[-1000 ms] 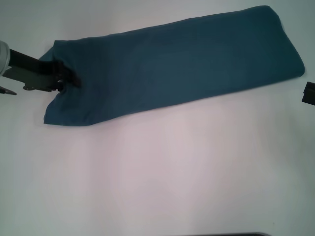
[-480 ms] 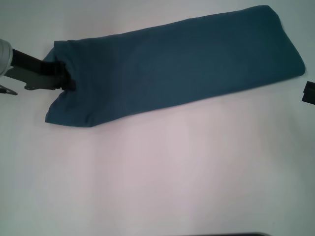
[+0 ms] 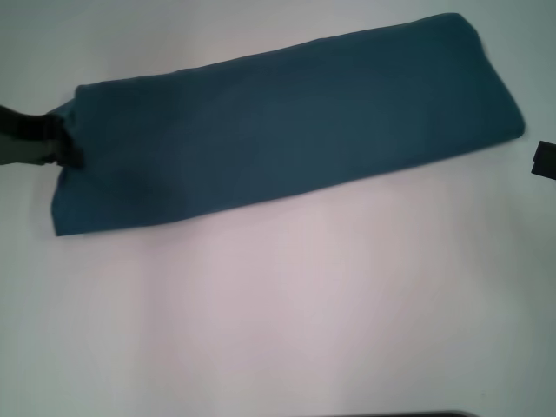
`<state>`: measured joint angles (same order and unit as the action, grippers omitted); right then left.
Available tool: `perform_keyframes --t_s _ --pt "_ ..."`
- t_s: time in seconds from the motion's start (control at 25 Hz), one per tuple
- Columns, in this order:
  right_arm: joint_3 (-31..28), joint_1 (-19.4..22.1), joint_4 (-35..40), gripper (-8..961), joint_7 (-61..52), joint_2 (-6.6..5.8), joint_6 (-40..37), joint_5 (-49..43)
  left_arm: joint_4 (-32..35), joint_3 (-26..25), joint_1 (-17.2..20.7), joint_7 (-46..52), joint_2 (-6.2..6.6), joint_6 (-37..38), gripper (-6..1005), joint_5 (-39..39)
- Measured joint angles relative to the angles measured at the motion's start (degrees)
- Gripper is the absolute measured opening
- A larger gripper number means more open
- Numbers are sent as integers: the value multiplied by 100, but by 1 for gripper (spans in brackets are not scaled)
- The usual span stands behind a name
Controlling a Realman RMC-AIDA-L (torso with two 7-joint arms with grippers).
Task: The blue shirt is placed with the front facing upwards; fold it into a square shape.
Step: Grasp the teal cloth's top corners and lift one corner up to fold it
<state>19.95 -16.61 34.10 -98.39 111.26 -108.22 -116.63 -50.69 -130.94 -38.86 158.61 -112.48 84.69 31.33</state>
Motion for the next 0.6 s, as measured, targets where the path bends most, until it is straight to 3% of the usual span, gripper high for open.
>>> perform_keyframes --t_s 0.36,0.48,0.6 --pt "-1 -132 4 913 -219 13 189 0 -381 -193 266 219 81 63 46 -458" --pt "-10 -276 10 912 -206 126 323 12 -560 -575 287 37 9 435 47 -277" --pt "-48 -515 59 912 126 328 403 64 -616 -1028 290 -298 -95 844 48 228"
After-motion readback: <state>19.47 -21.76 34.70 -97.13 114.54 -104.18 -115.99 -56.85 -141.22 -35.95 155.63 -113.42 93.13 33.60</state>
